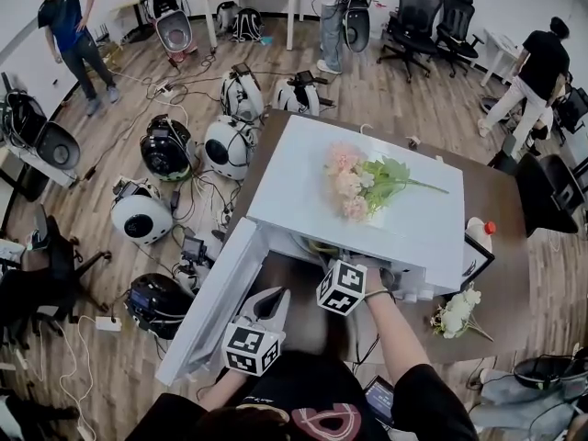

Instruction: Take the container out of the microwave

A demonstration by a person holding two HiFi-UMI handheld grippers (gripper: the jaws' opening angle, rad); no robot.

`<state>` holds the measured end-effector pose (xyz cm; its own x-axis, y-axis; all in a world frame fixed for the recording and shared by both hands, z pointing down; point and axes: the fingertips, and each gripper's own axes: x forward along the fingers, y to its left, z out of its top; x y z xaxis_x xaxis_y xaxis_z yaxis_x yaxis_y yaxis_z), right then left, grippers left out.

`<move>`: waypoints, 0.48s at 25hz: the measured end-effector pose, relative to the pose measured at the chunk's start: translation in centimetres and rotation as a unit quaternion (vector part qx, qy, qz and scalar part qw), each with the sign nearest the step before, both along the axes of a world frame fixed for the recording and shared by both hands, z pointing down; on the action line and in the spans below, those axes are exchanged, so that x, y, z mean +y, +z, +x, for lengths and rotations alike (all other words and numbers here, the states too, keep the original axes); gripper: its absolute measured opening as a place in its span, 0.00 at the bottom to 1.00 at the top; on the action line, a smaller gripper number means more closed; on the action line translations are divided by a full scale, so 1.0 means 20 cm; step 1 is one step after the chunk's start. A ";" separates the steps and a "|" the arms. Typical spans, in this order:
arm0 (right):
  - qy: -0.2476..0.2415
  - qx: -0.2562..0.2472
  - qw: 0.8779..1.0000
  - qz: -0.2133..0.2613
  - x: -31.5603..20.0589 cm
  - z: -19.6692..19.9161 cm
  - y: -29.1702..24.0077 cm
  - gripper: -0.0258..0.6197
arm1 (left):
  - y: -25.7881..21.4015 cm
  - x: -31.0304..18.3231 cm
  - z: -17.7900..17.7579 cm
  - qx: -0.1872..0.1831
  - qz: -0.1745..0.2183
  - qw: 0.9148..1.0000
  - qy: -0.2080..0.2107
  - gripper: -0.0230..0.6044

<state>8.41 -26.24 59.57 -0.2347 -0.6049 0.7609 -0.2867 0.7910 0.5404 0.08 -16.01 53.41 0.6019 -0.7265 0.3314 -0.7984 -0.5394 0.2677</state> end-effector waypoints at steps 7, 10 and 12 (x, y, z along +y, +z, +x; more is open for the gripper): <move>-0.035 0.035 0.999 -0.017 -0.01 -0.02 0.02 0.20 | -0.01 0.01 0.00 0.009 -0.001 1.000 0.004 0.05; -0.041 0.039 0.998 -0.021 -0.01 -0.02 0.02 0.18 | -0.02 0.01 0.00 0.012 0.001 1.000 0.003 0.05; -0.044 0.041 0.998 -0.024 0.00 -0.02 0.02 0.16 | -0.02 0.01 0.00 0.013 0.003 1.000 0.003 0.05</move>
<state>8.09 -26.28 60.00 -0.2204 -0.5468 0.8078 -0.1706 0.8370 0.5200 0.17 -15.91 52.93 0.6146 -0.7247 0.3118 -0.7880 -0.5453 0.2857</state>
